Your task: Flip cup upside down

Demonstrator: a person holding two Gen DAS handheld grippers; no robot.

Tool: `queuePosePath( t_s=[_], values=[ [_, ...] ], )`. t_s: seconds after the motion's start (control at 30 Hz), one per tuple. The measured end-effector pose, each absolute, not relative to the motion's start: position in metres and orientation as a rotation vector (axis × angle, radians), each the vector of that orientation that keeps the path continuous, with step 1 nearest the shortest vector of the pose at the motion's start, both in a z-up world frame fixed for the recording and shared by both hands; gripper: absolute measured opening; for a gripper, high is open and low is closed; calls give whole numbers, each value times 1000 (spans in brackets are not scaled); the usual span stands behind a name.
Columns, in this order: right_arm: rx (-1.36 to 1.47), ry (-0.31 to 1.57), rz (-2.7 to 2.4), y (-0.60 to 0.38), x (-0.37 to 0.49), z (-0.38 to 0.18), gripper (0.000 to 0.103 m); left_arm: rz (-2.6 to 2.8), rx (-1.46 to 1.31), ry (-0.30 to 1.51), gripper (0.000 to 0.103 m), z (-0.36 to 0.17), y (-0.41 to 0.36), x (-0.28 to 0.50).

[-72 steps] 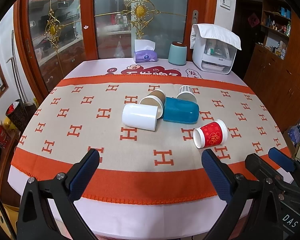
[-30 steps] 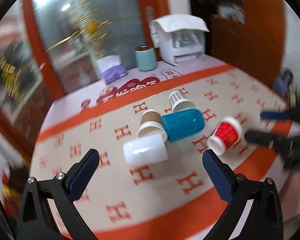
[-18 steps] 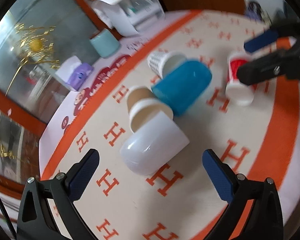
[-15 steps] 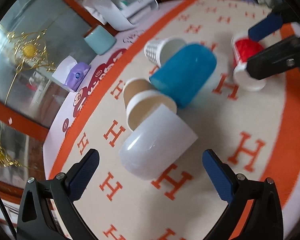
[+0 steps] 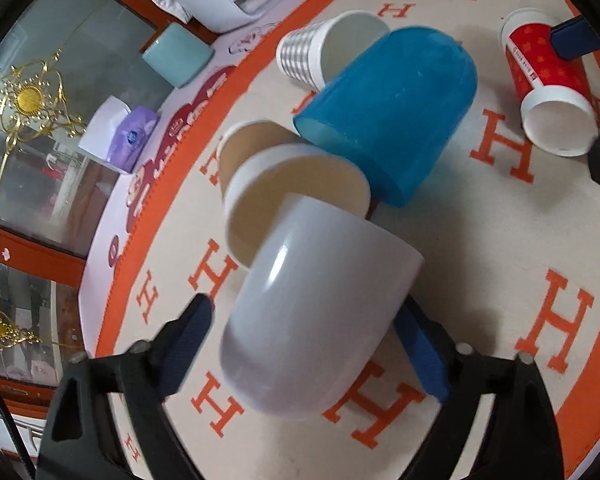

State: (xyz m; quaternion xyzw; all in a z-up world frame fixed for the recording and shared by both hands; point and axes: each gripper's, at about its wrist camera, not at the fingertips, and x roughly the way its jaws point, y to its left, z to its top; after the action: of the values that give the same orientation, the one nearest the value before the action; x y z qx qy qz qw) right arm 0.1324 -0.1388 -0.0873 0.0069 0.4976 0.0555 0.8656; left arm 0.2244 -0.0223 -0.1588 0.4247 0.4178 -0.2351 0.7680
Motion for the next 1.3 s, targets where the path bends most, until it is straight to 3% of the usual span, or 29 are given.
queuePosePath(
  t_s=[0.03,0.6,0.93,1.13,1.3],
  values=[
    [17,1042,121,-139,132,-87,78,-510,917,918,76,-159,-23,225],
    [147,984,127,-176,90,-60,78,-432,520,1275,71,-127,-22,204],
    [172,995,89,-204,57,-66,78,-589,744,1094,71,-115,-72,124],
    [177,1015,52,-221,45,-78,78,-641,1094,804,71,-125,-88,78],
    [208,1034,37,-229,44,-87,78,-670,1192,782,71,-138,-96,70]
  ],
)
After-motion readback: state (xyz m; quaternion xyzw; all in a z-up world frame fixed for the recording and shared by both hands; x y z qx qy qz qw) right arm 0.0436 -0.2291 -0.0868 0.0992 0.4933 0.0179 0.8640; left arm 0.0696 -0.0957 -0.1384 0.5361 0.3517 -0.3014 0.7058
